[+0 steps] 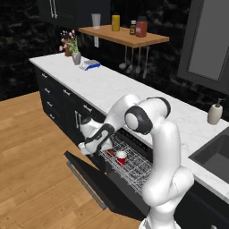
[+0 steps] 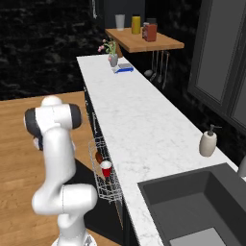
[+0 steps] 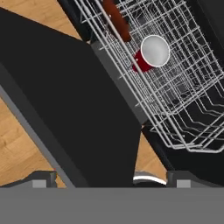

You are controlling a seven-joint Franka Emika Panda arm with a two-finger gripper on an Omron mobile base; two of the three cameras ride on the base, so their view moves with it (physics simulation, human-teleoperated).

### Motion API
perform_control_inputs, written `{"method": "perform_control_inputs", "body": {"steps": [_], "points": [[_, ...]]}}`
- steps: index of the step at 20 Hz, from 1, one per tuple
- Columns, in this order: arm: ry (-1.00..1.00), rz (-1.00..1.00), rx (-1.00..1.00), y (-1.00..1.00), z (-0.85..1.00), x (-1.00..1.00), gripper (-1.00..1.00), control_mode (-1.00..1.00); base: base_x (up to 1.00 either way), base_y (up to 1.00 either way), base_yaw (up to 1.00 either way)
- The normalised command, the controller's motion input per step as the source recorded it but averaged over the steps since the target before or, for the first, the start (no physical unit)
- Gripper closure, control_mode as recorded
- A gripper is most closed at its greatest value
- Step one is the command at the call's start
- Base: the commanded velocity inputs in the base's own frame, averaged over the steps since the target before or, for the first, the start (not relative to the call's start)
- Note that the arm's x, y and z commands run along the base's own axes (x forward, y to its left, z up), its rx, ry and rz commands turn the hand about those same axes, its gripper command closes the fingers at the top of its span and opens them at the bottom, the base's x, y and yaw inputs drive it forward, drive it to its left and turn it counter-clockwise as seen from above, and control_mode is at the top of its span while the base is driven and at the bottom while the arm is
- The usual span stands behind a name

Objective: Pick up the cup and bowl from the counter, place them in the dishwasher, and close the dishwasher door.

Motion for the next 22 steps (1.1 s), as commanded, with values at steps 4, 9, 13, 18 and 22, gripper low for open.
{"method": "perform_control_inputs", "body": {"steps": [4,9,13,18,22], "points": [[0.00,0.09,0.06,0.00,0.98,-0.81,-1.00,-1.00,0.00,0.00,0.00],[0.01,0.10,0.01,0.00,0.37,-0.64,-1.00,-1.00,0.00,0.00,0.00],[-0.02,0.16,0.00,0.28,0.00,-0.50,-1.00,-1.00,0.00,0.00,0.00],[-0.03,0.16,-0.02,0.54,0.00,-0.30,-1.00,-1.00,0.00,0.00,0.00],[0.00,0.10,-0.05,0.52,0.00,0.00,-1.00,-1.00,0.00,0.00,0.00]]}}
